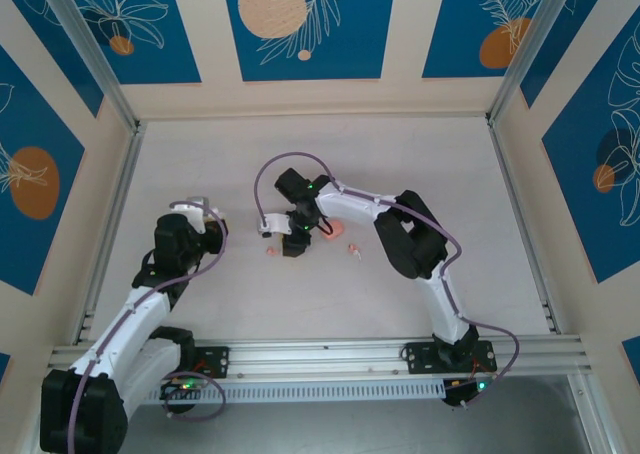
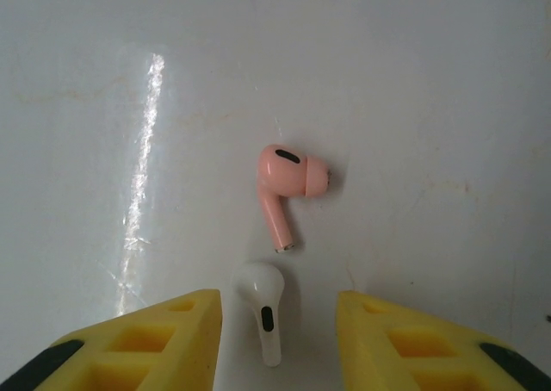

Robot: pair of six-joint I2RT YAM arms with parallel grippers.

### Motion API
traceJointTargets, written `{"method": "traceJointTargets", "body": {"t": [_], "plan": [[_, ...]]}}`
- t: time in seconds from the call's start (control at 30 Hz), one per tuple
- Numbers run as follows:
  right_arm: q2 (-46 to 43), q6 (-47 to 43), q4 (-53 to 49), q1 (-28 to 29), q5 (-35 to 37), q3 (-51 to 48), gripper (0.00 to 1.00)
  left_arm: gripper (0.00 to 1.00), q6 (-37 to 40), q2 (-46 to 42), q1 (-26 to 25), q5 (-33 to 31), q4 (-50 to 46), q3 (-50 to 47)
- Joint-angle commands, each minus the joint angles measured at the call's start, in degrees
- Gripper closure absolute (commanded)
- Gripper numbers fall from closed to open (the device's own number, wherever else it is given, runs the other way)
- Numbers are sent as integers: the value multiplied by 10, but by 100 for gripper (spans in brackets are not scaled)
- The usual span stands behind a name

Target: Insert the wireless bluetooth earbuds into the charging case

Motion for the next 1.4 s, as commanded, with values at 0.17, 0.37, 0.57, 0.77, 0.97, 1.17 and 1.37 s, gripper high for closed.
{"method": "traceJointTargets", "body": {"t": [0.17,0.37,0.57,0.77,0.97,1.17,1.37], "plan": [[21,3,-38,7,-33,24,58,85,-4,-4,12,10,0,7],[28,7,-38,7,-27,29,58,85,-8,-10,13,11,4,1],[37,14,-36,8,-20,35,60,85,-9,-16,13,10,4,-1],[41,19,-31,8,-9,35,65,85,-8,-19,13,10,2,-2],[42,18,-22,15,8,29,66,85,-6,-20,13,10,-1,-3],[38,22,-16,18,9,24,71,86,3,-20,13,13,-8,-3],[4,28,29,17,16,-14,78,87,15,-18,13,31,-3,-6]]}}
